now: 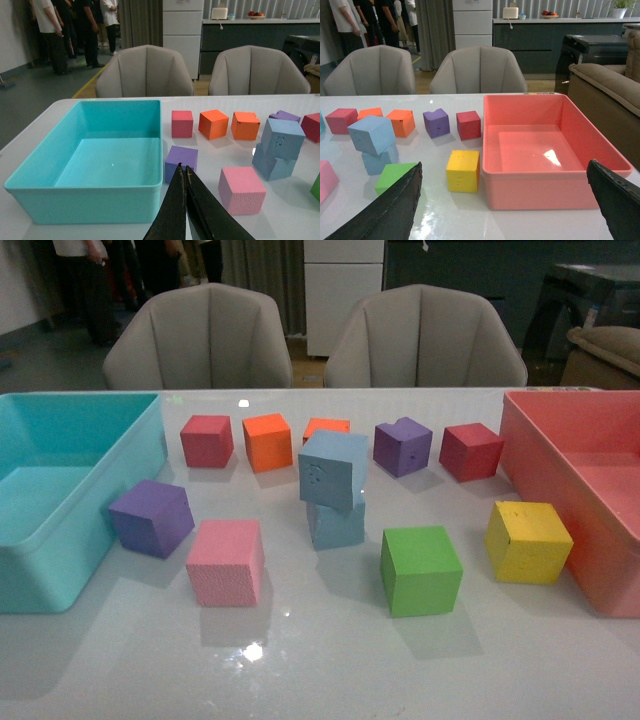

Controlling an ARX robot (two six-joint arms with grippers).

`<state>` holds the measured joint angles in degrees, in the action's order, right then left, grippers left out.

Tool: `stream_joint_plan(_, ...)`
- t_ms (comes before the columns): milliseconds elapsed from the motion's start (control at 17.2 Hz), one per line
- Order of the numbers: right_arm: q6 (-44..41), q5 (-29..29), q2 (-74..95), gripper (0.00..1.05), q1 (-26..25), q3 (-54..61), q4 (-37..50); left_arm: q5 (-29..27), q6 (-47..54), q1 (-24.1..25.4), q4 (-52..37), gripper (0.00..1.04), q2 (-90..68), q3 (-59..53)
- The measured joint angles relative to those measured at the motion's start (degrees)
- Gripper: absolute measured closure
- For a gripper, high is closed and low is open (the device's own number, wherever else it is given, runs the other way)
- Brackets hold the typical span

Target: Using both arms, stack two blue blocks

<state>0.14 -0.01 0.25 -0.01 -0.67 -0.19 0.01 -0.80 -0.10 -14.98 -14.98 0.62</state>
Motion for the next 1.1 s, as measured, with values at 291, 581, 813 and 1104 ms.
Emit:
stream_joint_plan(291, 0.00, 0.00, 0.00, 0.06, 0.00, 0.00, 0.00, -0.02, 0.00, 0.00, 2.36, 1.03, 2.56, 0.00)
stream_joint_plan(581, 0.00, 0.00, 0.00, 0.06, 0.00, 0.00, -0.02, 0.02, 0.00, 0.00, 14.80, 1.03, 14.56, 0.00)
stream_joint_plan(813, 0.00, 0.00, 0.00, 0.06, 0.00, 0.00, -0.02, -0.02, 0.02, 0.00, 15.19, 1.03, 14.47, 0.00)
stream_joint_plan(1104, 0.00, 0.00, 0.00, 0.06, 0.00, 0.00, -0.02, -0.02, -0.02, 0.00, 15.17, 0.76, 14.47, 0.02)
